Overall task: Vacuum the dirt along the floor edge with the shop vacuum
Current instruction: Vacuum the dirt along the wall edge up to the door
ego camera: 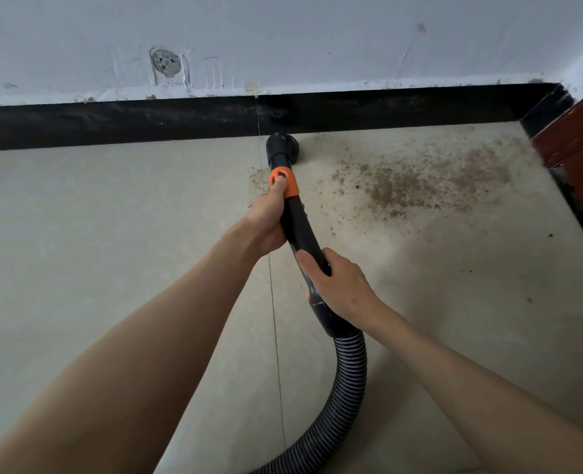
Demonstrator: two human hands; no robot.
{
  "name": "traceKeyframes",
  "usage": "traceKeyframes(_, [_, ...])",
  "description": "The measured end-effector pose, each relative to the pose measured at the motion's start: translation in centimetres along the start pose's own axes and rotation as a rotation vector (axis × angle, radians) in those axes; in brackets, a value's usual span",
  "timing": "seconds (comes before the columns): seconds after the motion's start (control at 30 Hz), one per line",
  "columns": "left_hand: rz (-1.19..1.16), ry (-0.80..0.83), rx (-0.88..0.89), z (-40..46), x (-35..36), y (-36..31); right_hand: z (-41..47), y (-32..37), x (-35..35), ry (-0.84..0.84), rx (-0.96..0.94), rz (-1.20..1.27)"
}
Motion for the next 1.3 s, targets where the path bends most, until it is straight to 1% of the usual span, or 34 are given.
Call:
traceKeyframes(0.23, [0.074,0.065,-0.014,0.3,3.2,0.6,-0.5,-1.3,-2.1,-0.129,0.026,0.066])
traceKeyframes(0.33, [0.086,0.066,-0.005,0.5,3.0,0.1,0.1,-0.9,-2.0,-0.14,0.03,0.08])
traceKeyframes(0.4, [0.082,0.054,0.004,0.6,1.8,-0.5,0.5,-0.1,-1.4,-0.113,0.016,0.059])
traceKeyframes(0.53, [0.059,0.012,0.019,0.7,-2.7,-1.9,1.0,2.7,0.9,-0.028,-0.065,-0.074])
traceKeyframes(0.7, [-0.029,-0.142,0.053,-0.1,-8.4,-2.5,0.7,5.9,4.4,0.057,-0.148,-0.206])
traceKeyframes(0.77, [-0.077,-0.177,0.055,-0.8,-9.7,-2.0,0.0,6.1,5.4,0.099,-0.158,-0.222])
traceKeyframes(0.87, [-0.191,-0.121,0.028,-1.9,-10.3,-0.3,-1.3,4.7,5.8,0.173,-0.128,-0.163])
traceKeyframes(0.97, [-0.229,-0.08,0.017,-2.7,-9.9,0.9,-2.4,2.7,5.6,0.228,-0.067,-0.098])
traceKeyframes(1.03, [-0.216,-0.067,0.011,-2.9,-8.9,1.2,-2.9,2.0,5.1,0.206,-0.057,-0.08])
traceKeyframes(1.17, [-0.162,-0.033,-0.02,-2.9,-6.6,1.5,-3.5,1.5,3.5,0.1,-0.043,-0.076])
traceKeyframes(1.3, [-0.127,-0.03,-0.02,-2.4,-5.0,0.9,-3.3,1.5,2.1,0.056,-0.016,-0.043])
Point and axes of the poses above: each hand's wrist, its own z-axis towards the middle knuckle, its own x-axis out of the palm, y = z × x, the point moved 7 cm from there along z, towards the middle knuckle, and after that the axes turned 6 degrees about x, right-handed, at the moved point
